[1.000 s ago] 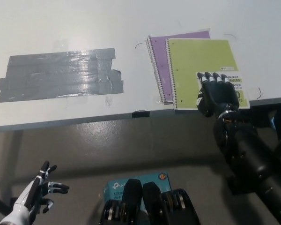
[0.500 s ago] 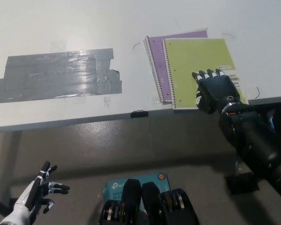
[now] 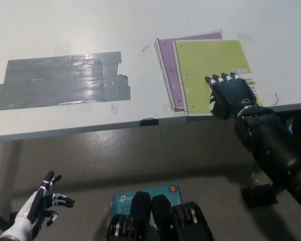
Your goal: The robot uses its right hand to align two notebooks stacked together until they are fully overlapped
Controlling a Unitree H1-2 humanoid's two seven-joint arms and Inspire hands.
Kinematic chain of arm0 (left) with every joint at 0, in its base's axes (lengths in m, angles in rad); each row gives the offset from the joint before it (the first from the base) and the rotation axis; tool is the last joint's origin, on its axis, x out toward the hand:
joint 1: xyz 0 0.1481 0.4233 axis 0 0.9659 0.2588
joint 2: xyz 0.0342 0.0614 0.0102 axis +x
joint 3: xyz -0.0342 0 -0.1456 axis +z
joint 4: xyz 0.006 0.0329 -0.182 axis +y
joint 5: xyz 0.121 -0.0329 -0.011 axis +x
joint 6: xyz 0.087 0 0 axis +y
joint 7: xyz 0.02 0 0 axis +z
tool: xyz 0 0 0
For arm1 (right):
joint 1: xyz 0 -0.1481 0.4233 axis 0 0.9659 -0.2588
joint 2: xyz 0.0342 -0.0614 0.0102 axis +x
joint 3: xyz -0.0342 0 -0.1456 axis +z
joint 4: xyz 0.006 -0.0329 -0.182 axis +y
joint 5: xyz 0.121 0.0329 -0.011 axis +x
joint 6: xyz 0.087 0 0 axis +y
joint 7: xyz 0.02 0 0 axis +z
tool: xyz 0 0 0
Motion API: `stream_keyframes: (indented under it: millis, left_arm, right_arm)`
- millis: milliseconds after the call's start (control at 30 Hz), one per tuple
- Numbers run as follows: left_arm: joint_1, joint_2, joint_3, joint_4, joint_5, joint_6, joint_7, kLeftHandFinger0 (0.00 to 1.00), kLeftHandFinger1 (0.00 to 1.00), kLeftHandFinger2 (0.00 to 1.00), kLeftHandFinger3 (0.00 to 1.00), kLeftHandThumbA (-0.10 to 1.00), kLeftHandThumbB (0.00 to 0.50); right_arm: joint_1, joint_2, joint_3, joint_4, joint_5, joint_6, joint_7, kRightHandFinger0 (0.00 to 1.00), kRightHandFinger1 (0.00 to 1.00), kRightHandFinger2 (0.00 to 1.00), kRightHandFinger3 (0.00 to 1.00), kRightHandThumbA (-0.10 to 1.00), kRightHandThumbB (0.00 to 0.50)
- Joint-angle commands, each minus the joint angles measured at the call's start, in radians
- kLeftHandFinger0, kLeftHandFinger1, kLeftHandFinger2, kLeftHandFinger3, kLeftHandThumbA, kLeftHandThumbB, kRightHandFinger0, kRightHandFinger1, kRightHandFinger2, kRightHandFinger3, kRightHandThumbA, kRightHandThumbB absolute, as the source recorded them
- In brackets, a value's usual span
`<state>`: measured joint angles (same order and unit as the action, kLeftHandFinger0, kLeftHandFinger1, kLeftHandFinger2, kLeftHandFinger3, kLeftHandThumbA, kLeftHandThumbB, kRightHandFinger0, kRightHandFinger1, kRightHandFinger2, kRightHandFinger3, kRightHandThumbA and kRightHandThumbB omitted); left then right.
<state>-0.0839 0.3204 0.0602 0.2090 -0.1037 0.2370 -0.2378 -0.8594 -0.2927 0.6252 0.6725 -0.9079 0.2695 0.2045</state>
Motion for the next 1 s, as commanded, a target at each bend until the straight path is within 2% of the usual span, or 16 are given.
stream_keyframes:
  millis: [0,100,167,333,567,600,800,900,967]
  left_arm:
    - [-0.014,0.01,0.0,-0.033,-0.014,-0.024,-0.022,0.43,0.55,0.49,1.0,1.0,0.5]
    - [-0.014,0.011,-0.004,-0.033,-0.012,-0.027,-0.024,0.45,0.56,0.49,1.0,1.0,0.5]
    - [-0.013,0.009,-0.005,-0.033,-0.007,-0.031,-0.02,0.45,0.56,0.48,1.0,1.0,0.5]
    - [-0.012,0.012,-0.013,-0.036,0.005,-0.029,-0.014,0.47,0.57,0.49,1.0,1.0,0.5]
    - [-0.015,0.007,-0.01,-0.041,-0.015,-0.02,-0.022,0.45,0.54,0.44,1.0,1.0,0.5]
    - [-0.018,0.007,-0.011,-0.042,-0.013,-0.018,-0.02,0.48,0.55,0.44,1.0,1.0,0.5]
    - [-0.021,0.01,-0.022,-0.048,0.009,-0.021,-0.009,0.51,0.56,0.46,1.0,1.0,0.5]
    - [-0.021,0.01,-0.023,-0.05,0.006,-0.019,-0.012,0.48,0.55,0.45,1.0,1.0,0.5]
    - [-0.022,0.008,-0.027,-0.051,0.006,-0.012,-0.012,0.52,0.57,0.47,1.0,1.0,0.5]
  right_arm:
    - [-0.032,0.018,0.01,0.017,0.005,0.009,0.065,1.0,1.0,1.0,1.0,1.0,0.49]
    - [-0.041,0.024,0.012,0.033,0.0,0.005,0.053,1.0,1.0,1.0,1.0,1.0,0.498]
    - [-0.048,0.026,0.012,0.031,0.0,0.005,0.06,1.0,1.0,1.0,1.0,1.0,0.48]
    - [-0.067,0.027,0.02,0.044,-0.005,-0.004,0.061,1.0,1.0,1.0,1.0,1.0,0.5]
    - [-0.111,0.042,0.018,0.075,0.01,-0.034,0.05,1.0,1.0,1.0,1.0,1.0,0.497]
    - [-0.116,0.044,0.016,0.083,0.011,-0.04,0.041,1.0,1.0,1.0,1.0,1.0,0.499]
    - [-0.119,0.06,0.022,0.079,0.004,-0.029,0.053,1.0,1.0,1.0,1.0,1.0,0.494]
    - [-0.108,0.062,0.022,0.073,0.007,-0.034,0.053,1.0,1.0,1.0,1.0,1.0,0.489]
    - [-0.094,0.061,0.033,0.07,0.004,-0.054,0.051,1.0,1.0,1.0,1.0,1.0,0.493]
